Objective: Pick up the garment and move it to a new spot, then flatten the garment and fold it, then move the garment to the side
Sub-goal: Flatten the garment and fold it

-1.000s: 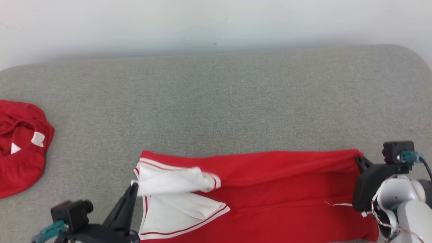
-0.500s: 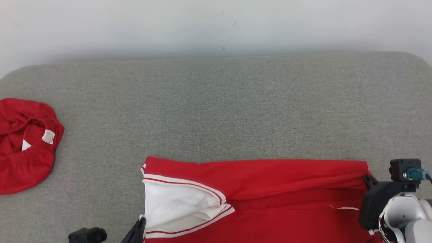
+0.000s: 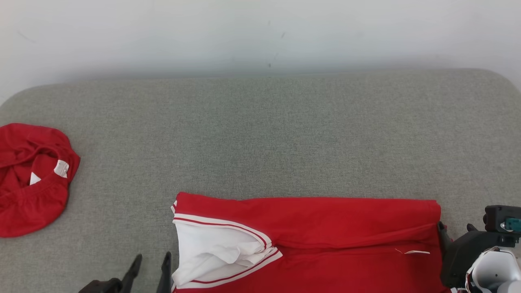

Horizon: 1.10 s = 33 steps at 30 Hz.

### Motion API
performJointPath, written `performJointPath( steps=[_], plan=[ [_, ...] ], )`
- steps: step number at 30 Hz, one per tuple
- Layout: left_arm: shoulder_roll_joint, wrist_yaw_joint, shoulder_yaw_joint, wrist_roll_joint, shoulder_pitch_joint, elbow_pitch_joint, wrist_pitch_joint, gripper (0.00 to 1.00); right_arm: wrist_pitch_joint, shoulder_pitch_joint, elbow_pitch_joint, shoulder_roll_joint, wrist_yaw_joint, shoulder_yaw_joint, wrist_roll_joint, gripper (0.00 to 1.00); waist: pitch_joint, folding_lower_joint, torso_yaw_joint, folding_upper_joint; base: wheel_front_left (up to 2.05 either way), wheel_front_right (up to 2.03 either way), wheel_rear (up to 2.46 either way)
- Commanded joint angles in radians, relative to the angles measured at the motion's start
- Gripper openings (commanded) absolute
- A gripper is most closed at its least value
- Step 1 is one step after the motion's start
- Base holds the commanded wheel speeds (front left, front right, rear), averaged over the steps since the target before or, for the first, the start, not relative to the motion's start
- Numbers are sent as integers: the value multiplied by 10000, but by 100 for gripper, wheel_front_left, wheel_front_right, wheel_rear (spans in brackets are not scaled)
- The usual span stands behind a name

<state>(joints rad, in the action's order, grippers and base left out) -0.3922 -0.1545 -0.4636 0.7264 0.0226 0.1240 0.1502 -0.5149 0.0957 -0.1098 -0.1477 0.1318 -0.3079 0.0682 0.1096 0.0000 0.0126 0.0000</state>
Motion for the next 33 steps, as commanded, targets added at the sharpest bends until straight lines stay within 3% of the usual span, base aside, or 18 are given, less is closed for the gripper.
performJointPath(
  steps=[1,2,7,12,20,33],
  plan=[
    [50,-57,81,-272,142,25,405,100,17,-140,85,147,-25,-109,76,100,-51,0,14,0,0,0,0],
    [109,-137,233,-584,192,43,857,100,-23,-198,182,240,-25,-271,114,100,-110,0,27,0,0,0,0],
    [448,-315,854,-1682,273,-322,1147,100,-138,-316,393,470,-25,-548,216,100,-249,0,81,0,0,0,0],
    [1363,-220,2100,-3244,-217,-1140,1145,100,-332,-423,701,714,-25,-778,282,100,-420,0,144,0,0,0,0],
    [2488,347,3375,-5060,-713,-1340,1147,100,-800,-354,914,948,-25,-1057,260,100,-502,0,156,0,0,0,0],
    [2983,1164,4022,-6217,-748,-568,1151,100,-1342,531,-782,706,-25,-853,-505,100,-157,0,257,0,0,0,0]
  ],
)
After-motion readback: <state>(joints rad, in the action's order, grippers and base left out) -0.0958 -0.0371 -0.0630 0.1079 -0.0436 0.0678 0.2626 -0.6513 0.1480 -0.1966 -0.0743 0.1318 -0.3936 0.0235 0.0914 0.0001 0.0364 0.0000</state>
